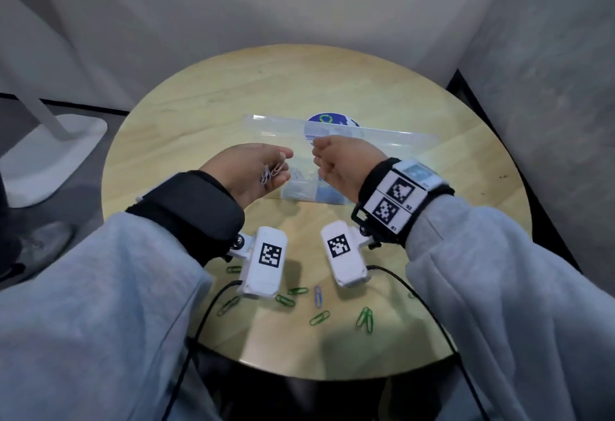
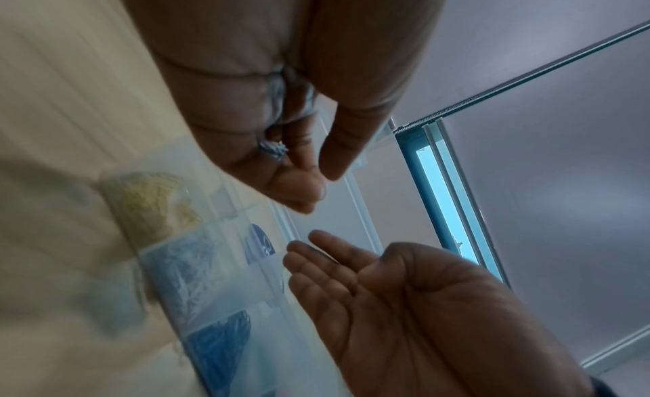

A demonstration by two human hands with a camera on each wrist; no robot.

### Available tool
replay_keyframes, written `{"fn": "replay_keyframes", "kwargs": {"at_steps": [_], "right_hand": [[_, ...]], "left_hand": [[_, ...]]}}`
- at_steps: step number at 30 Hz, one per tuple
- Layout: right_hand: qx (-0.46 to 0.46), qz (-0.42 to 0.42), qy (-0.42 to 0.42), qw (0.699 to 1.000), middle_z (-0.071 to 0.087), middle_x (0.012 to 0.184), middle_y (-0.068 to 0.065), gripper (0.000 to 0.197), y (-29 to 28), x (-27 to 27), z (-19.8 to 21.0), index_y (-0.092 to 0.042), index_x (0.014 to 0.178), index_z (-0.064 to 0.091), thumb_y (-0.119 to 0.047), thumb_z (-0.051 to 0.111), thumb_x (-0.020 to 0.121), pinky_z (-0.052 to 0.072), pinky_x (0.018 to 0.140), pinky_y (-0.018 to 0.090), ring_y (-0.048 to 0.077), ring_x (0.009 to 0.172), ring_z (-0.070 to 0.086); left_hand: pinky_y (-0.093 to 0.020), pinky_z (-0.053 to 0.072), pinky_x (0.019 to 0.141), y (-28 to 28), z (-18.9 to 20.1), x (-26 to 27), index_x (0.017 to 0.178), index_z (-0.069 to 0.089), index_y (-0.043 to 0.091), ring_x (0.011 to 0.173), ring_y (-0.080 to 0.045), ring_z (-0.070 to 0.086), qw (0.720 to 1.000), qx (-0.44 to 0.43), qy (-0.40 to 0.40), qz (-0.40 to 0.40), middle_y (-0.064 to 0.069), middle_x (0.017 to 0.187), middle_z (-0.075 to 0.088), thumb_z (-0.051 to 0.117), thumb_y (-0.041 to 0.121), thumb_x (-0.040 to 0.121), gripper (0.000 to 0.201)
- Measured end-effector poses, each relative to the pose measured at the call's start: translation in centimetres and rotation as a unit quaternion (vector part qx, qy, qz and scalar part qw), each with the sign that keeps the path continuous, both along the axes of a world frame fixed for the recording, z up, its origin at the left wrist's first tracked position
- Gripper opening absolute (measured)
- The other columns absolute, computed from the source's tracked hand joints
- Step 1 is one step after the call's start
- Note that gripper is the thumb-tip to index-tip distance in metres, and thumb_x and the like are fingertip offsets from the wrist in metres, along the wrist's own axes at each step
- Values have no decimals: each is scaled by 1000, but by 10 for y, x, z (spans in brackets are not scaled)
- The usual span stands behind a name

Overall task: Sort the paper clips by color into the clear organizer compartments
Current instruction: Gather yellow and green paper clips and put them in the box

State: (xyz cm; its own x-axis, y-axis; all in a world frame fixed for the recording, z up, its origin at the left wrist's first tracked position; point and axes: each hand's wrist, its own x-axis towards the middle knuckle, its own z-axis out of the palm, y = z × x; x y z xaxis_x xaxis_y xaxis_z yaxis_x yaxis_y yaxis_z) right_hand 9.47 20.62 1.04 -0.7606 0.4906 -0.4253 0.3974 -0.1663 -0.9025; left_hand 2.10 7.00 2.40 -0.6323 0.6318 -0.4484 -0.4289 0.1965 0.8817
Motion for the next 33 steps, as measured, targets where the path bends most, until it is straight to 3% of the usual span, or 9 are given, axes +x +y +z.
{"fn": "replay_keyframes", "kwargs": {"at_steps": [3, 6, 9, 12, 18, 22, 24, 28, 33], "right_hand": [[58, 0, 29, 998, 53, 82, -1, 26, -3, 33, 4, -16, 91, 56, 5, 41, 89, 45, 74, 22, 16, 82, 52], [227, 96, -25, 969, 57, 75, -11, 21, -7, 72, 9, -29, 75, 59, -9, 55, 81, 49, 70, 24, 7, 70, 57], [324, 297, -117, 890, 54, 68, -11, 22, -20, 96, 6, -30, 77, 59, -9, 57, 81, 43, 63, 16, -3, 54, 50], [365, 459, -176, 791, 54, 85, -5, 20, -41, 103, -7, -25, 95, 66, -14, 64, 79, 44, 74, 25, 9, 72, 51], [409, 538, -181, 715, 39, 96, -5, 29, -56, 97, -27, -24, 108, 60, -15, 63, 82, 46, 78, 32, 20, 88, 52], [439, 521, -160, 714, 40, 95, -5, 16, -56, 89, -32, -18, 100, 62, -14, 59, 84, 43, 73, 30, 19, 85, 50], [443, 509, -168, 719, 41, 94, -6, 11, -54, 86, -32, -17, 95, 64, -14, 59, 85, 45, 75, 31, 16, 82, 48], [471, 456, -189, 731, 46, 88, -7, 18, -44, 78, -22, -18, 87, 66, -10, 50, 84, 48, 78, 31, 15, 79, 49], [493, 217, -99, 837, 46, 67, -16, 23, -17, 53, 19, -22, 82, 60, -6, 45, 86, 33, 55, 13, 4, 63, 45]], "left_hand": [[-13, 53, 52, 12, 1, 5, 83, 56, 5, 67, -14, 52, 999, 21, -29, 19, -7, 74, 48, 43, 3, 94, 17], [-14, 53, 58, 21, 2, 8, 85, 55, 5, 70, -16, 54, 998, 31, -44, 35, -8, 76, 49, 45, 2, 92, 12], [-20, 48, 79, 27, 0, 9, 109, 56, 0, 81, -17, 49, 997, 44, -37, 51, -8, 83, 45, 37, -7, 90, 28], [-24, 41, 96, 29, -2, 11, 131, 49, 2, 106, -18, 46, 999, 35, -3, 31, -12, 107, 44, 28, -15, 85, 54], [-25, 40, 100, 21, 1, 10, 120, 56, 11, 101, -13, 51, 999, 32, 28, 7, -3, 99, 53, 33, -5, 89, 41], [-22, 51, 74, -1, 15, -2, 97, 60, 16, 81, -13, 60, 989, -38, 127, -71, -1, 90, 60, 39, -2, 91, 29], [-22, 50, 64, -19, 18, -9, 87, 60, 20, 72, -14, 59, 958, -123, 224, -127, -1, 82, 60, 47, 0, 89, 24], [-26, 46, 63, -49, 9, -10, 80, 60, 18, 68, -18, 55, 839, -331, 339, -269, -3, 74, 61, 60, 9, 80, 9], [-22, 34, 54, -66, -4, 6, 70, 55, 17, 58, -15, 47, 697, -466, 389, -381, 3, 63, 55, 65, 25, 76, 14]]}}
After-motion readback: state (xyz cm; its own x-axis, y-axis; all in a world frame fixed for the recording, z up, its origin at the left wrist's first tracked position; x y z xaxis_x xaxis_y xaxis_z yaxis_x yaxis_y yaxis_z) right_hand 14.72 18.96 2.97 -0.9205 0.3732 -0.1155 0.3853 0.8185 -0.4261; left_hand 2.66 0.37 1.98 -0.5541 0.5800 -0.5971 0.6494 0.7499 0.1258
